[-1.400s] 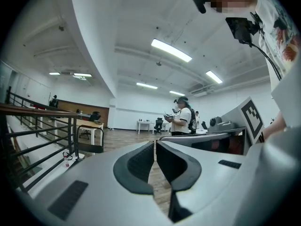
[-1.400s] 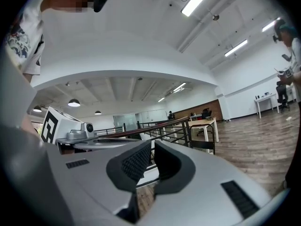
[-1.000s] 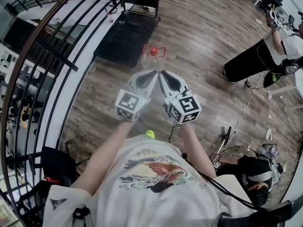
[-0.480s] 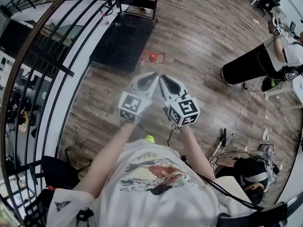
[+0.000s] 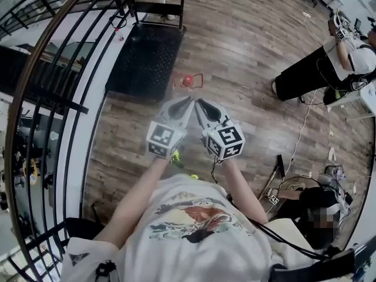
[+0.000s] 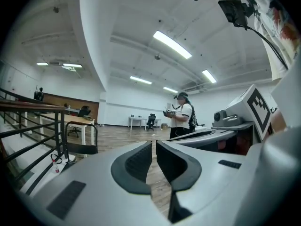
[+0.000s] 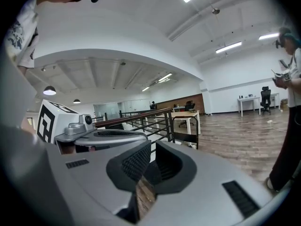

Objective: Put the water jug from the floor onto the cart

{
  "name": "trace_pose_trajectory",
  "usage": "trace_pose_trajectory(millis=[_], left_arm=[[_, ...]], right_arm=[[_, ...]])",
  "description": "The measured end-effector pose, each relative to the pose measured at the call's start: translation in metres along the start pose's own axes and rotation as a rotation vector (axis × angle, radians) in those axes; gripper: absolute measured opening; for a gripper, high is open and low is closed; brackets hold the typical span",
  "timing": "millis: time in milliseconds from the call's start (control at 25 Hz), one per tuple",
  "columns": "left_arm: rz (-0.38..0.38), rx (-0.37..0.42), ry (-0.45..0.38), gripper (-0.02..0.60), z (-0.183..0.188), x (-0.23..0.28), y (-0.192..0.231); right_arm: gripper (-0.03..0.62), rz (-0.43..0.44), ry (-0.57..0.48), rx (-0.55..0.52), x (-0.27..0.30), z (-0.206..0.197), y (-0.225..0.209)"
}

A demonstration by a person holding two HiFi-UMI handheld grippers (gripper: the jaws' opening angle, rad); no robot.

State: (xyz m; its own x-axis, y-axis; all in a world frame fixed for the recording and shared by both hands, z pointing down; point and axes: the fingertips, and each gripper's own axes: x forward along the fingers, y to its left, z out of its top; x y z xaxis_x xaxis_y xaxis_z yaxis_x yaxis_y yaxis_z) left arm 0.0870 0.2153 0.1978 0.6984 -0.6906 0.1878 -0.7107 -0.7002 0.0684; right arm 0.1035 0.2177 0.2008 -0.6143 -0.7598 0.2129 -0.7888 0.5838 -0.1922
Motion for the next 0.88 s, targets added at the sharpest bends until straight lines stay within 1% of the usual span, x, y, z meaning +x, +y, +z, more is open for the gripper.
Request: trace_pose_trajectory(millis=[160,280,480,720,880], left_arm=[[-0.054,0.060,0.000,0.023,0.015,0.009,0.014],[-0.083,0.089,0.000,0.023,0.016,0.015,0.021],[-0.096,0.083,0.006,0.023,0.013,0.015,0.022],[-0.083,0.065,0.011,0.023,-0.003,0.012,0.049],[-0.081,0.065,0.025,0.023,-0.004,0.019,0.048]], right_arm=[[0.023,-0.032,0.005,-0.005,0.017,0.011,-0.006],[0.023,-0.056,0.009,-0.003,0.024,0.011,-0.010],[0.023,-0.070,0.003,0.008,0.027,0.009,-0.013],[0.023,-0.068,0.015,0.000,0.054,-0.002,-0.006],[0.023,-0.068,0.030,0.002,0.054,-0.003,-0.012]])
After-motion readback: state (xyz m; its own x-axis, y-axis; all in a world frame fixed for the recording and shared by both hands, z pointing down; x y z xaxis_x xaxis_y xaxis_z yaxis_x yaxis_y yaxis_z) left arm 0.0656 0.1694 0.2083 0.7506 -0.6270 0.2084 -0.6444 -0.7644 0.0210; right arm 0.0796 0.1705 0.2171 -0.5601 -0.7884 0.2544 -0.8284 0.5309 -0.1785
